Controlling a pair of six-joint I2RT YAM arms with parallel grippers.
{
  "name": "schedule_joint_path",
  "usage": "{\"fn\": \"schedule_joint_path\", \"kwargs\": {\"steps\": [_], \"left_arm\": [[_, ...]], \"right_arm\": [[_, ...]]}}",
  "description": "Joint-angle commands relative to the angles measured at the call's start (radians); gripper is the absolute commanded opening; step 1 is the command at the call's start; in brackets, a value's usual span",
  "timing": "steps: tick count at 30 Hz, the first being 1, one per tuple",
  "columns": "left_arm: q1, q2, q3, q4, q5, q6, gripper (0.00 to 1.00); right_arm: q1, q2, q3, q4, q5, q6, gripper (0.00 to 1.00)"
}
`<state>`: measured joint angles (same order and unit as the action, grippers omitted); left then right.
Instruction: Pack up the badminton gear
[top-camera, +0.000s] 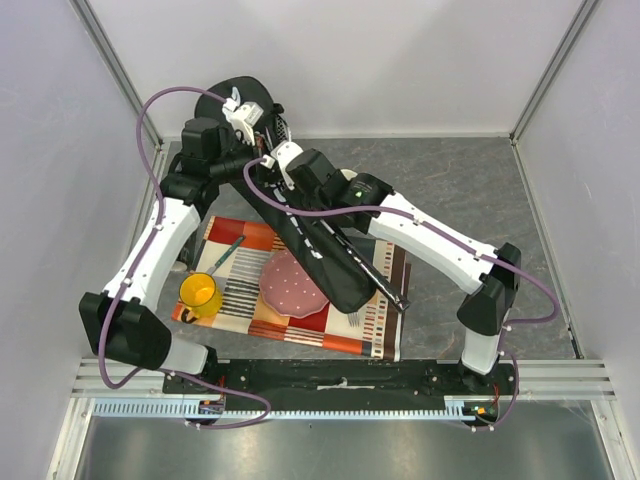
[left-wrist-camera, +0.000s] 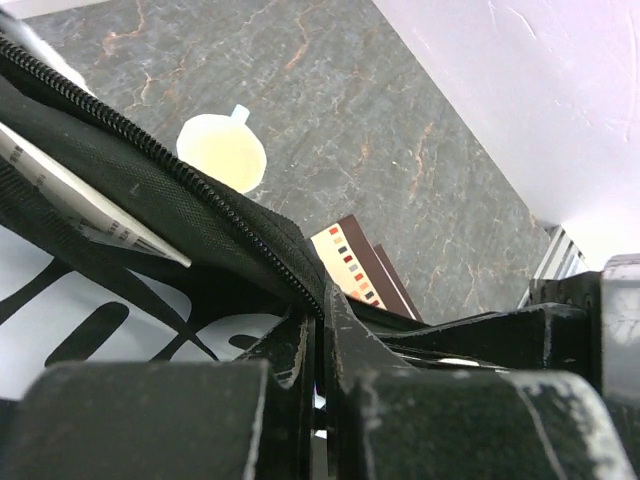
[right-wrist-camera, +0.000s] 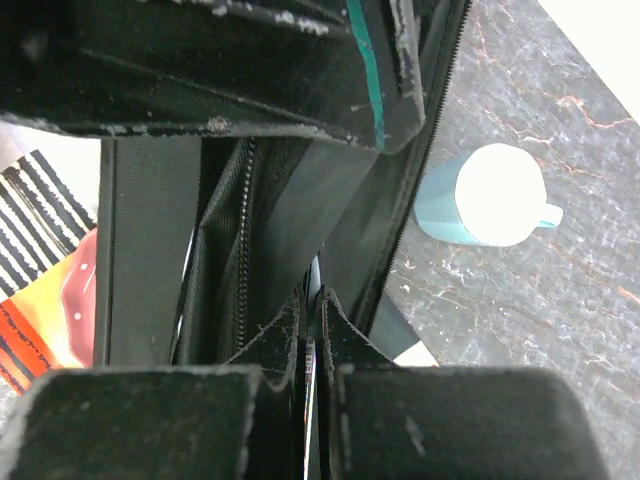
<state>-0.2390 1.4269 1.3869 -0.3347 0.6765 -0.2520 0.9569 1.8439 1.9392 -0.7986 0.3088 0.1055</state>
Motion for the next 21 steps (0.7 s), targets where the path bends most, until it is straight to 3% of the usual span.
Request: {"fn": "schedule_joint_path", "kwargs": {"steps": [1, 10, 16, 21], "left_arm": [[-0.023, -0.025, 0.060, 0.083, 0.173, 0.027, 0.02], [-0.209, 0.000, 0.023, 0.243, 0.241, -0.111, 0.02], [-0.364, 0.145, 0.073, 0.436, 0.236, -0.269, 0.02], [-0.502, 0.377, 0.277, 0.462, 0.161, -0.358, 0.02]], "right_arm": [[0.011, -0.045, -0.019, 0.125, -0.146, -0.027, 0.00], [0.005, -0.095, 0.043, 0.170, 0.081, 0.127, 0.00], [-0.020, -0.308, -0.155, 0.162, 0.357, 0.229, 0.00], [-0.108, -0.584, -0.440, 0.142, 0.533, 0.393, 0.00]]}}
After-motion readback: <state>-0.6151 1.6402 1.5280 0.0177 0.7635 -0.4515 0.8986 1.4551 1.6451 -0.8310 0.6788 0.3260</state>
